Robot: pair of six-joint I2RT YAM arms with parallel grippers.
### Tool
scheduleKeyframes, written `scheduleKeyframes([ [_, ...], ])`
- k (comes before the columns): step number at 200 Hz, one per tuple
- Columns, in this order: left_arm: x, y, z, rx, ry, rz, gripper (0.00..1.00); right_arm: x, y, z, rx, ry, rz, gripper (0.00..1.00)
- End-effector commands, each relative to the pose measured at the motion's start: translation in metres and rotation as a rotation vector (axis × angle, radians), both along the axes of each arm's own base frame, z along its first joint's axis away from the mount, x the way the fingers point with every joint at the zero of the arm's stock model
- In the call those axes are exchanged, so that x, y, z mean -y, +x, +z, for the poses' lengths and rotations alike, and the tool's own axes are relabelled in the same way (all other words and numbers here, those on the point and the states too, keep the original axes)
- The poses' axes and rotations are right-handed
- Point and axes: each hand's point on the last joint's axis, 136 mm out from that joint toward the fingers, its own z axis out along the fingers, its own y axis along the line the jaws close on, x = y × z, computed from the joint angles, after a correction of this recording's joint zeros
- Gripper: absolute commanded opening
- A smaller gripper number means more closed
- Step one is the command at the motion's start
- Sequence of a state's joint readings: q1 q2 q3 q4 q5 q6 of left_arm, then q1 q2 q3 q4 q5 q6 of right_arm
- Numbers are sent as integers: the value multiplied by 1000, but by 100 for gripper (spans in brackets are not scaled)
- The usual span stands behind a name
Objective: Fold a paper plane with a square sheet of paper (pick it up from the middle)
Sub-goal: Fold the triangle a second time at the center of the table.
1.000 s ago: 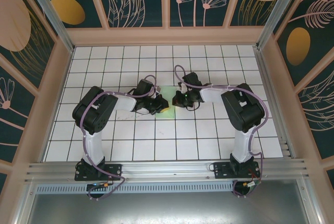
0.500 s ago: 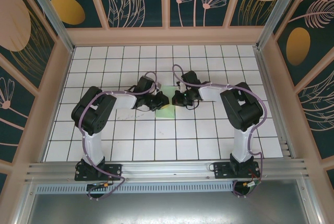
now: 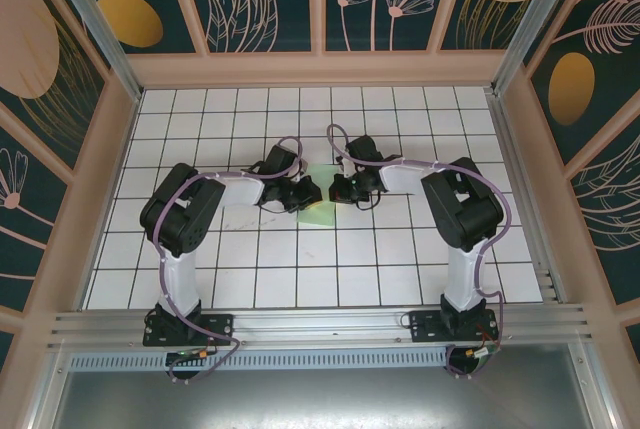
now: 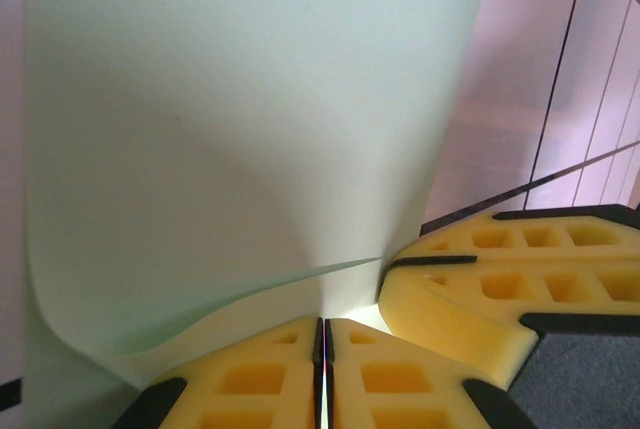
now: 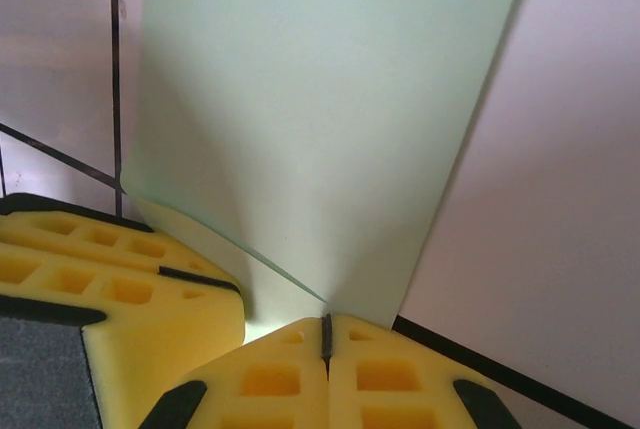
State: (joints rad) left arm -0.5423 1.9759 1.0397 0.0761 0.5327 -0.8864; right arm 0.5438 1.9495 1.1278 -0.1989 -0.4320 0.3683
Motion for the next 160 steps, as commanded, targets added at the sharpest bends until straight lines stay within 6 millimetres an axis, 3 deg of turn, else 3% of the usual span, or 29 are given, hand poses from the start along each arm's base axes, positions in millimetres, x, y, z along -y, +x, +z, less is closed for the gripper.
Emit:
scheduleKeyframes([
  [1,-22,1,-24,-29,128,30,13,53,-26,-63,-94,-291,-8,1],
  [44,-45,16,-22,-16,161,78,16,65,-29,-68,-64,-357,40,1],
  [98,-64,52,-8,29,133,118,17,67,-32,-68,-58,-358,63,1],
  [124,-62,62,9,79,118,102,18,65,-30,-66,-50,-355,59,1],
  [160,-49,54,51,163,-15,64,15,58,-25,-58,-41,-319,54,1],
])
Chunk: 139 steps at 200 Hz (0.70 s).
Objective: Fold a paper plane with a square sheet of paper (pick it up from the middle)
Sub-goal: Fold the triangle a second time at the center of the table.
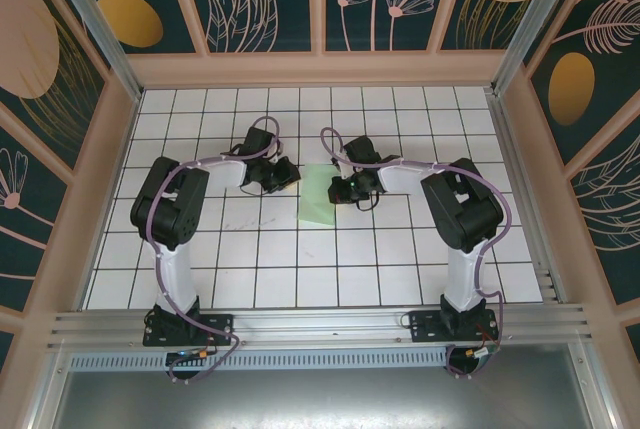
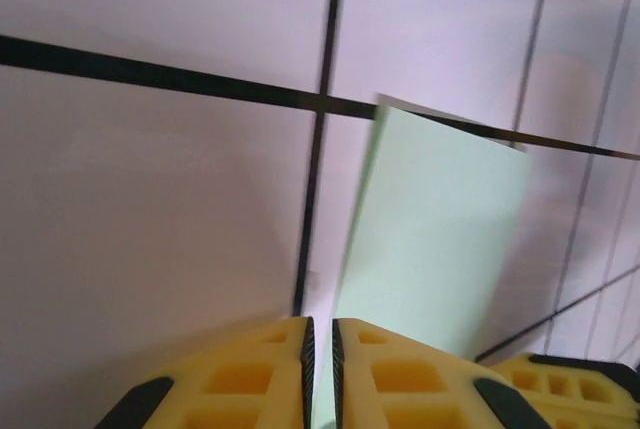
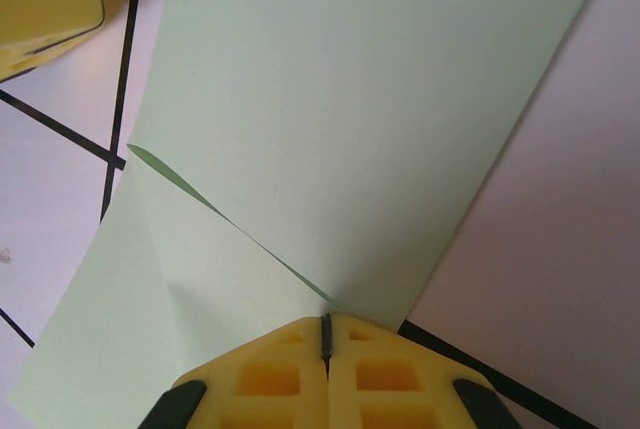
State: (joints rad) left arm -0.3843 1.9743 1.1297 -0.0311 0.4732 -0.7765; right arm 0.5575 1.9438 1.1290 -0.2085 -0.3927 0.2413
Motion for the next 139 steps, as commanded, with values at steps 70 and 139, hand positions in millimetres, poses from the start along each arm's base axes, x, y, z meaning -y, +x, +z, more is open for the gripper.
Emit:
scheduleKeyframes([
  [70,43,-40,24,29,-125,-162,6,43,-18,-45,-103,-197,-48,0],
  [139,48,-55,-14,-61,-55,-192,0,31,-3,-27,-47,-138,-19,0],
])
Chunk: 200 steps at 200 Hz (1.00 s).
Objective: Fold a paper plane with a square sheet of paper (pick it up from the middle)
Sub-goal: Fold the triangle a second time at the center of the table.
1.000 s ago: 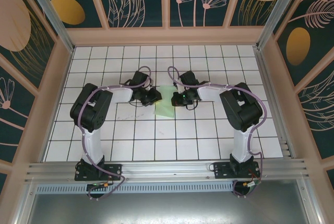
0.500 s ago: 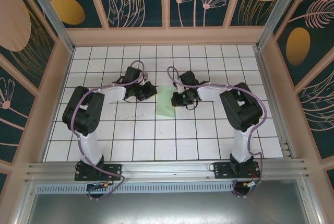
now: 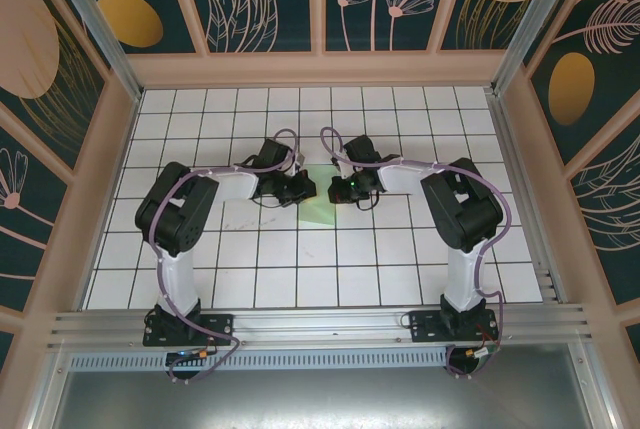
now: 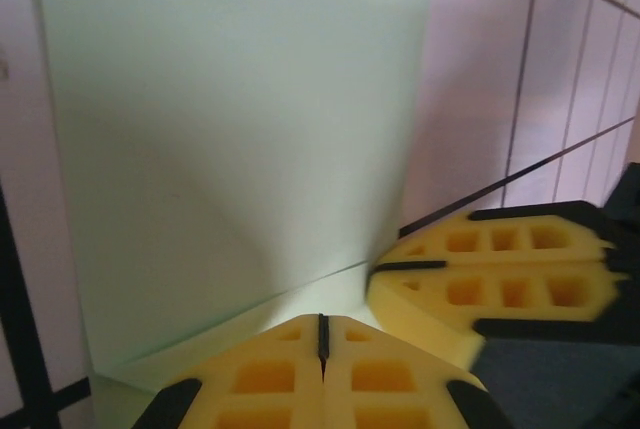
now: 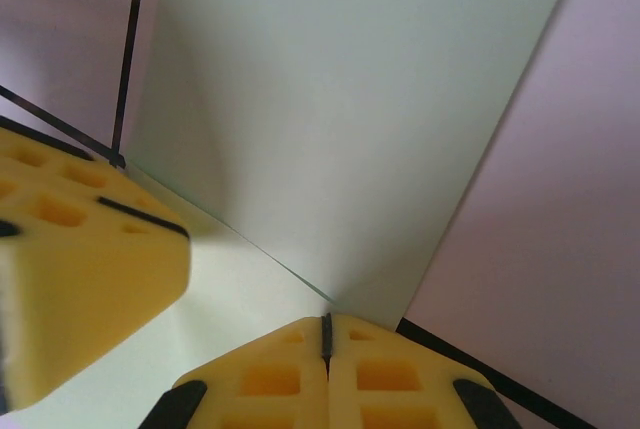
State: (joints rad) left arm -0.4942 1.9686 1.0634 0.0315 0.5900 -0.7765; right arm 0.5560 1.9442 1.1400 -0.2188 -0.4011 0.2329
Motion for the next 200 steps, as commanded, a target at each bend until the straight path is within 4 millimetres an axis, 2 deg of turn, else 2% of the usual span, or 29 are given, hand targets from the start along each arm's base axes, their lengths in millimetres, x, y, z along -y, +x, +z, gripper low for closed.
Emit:
scheduleKeyframes([
  [1,-2,-4,-12,-20,35,-16,0,32,-3,-29,-47,-141,-28,0],
  [23,-13,-14,-31,-53,94,-11,0,21,3,-10,-31,-85,-26,1],
  [53,-27,-26,-49,-80,160,-7,0,5,10,34,-2,22,-61,2],
  [78,-32,-33,-55,-93,178,-7,0,2,9,59,-11,83,-146,4],
  [85,-33,-33,-56,-93,182,-5,0,-6,0,61,-23,92,-149,4],
  [112,-34,-34,-58,-95,188,-6,0,-12,-20,55,-99,92,-236,0],
  [146,-35,-33,-59,-91,193,2,0,-22,-39,43,-195,94,-292,0],
  [200,-35,-34,-60,-97,194,5,0,-32,-42,22,-256,74,-314,0],
])
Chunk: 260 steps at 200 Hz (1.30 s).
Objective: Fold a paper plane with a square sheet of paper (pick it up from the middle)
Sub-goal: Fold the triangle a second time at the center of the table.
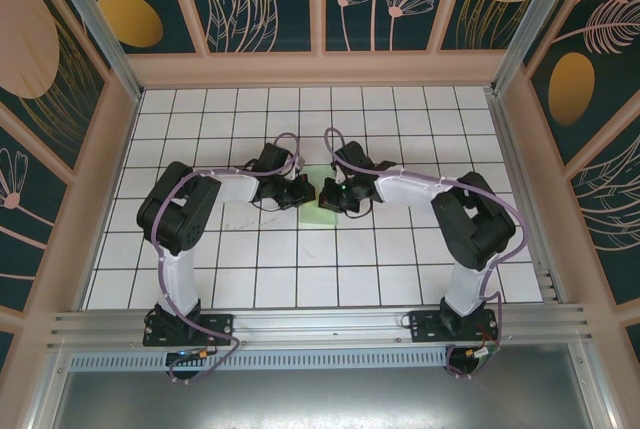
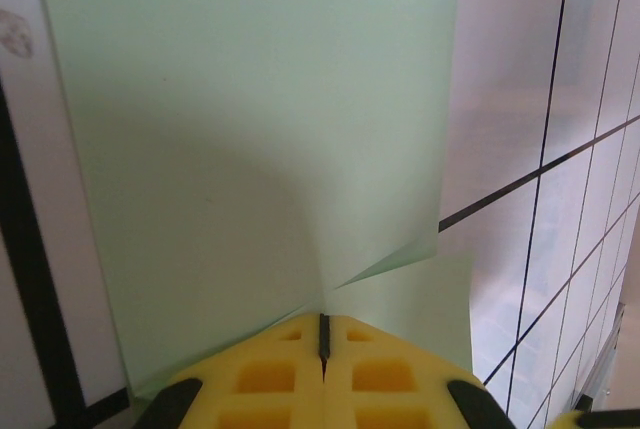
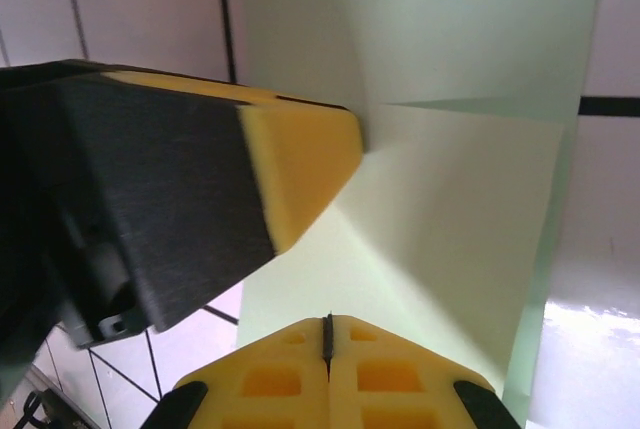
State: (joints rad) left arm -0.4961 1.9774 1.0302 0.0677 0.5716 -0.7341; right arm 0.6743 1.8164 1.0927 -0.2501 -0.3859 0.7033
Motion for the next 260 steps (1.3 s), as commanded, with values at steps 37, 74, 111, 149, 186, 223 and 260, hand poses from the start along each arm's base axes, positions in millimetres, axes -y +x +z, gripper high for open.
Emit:
scheduleKeyframes([
  [37,-31,-31,-49,-130,170,29,0,-10,4,-17,-52,7,-32,0],
  [74,-31,-31,-50,-134,169,31,0,-14,9,-18,-45,17,-27,0],
  [111,-32,-31,-51,-135,174,35,0,-14,15,-23,-39,1,-32,0],
  [149,-38,-40,-60,-157,193,38,0,-8,17,-33,-46,-24,-39,0],
  [186,-46,-47,-71,-173,230,43,0,6,-2,-40,-76,-63,-15,0],
  [223,-53,-52,-80,-185,260,50,0,28,-31,-43,-113,-91,6,0],
  [260,-53,-52,-82,-186,259,49,0,50,-59,-51,-164,-106,-17,0],
])
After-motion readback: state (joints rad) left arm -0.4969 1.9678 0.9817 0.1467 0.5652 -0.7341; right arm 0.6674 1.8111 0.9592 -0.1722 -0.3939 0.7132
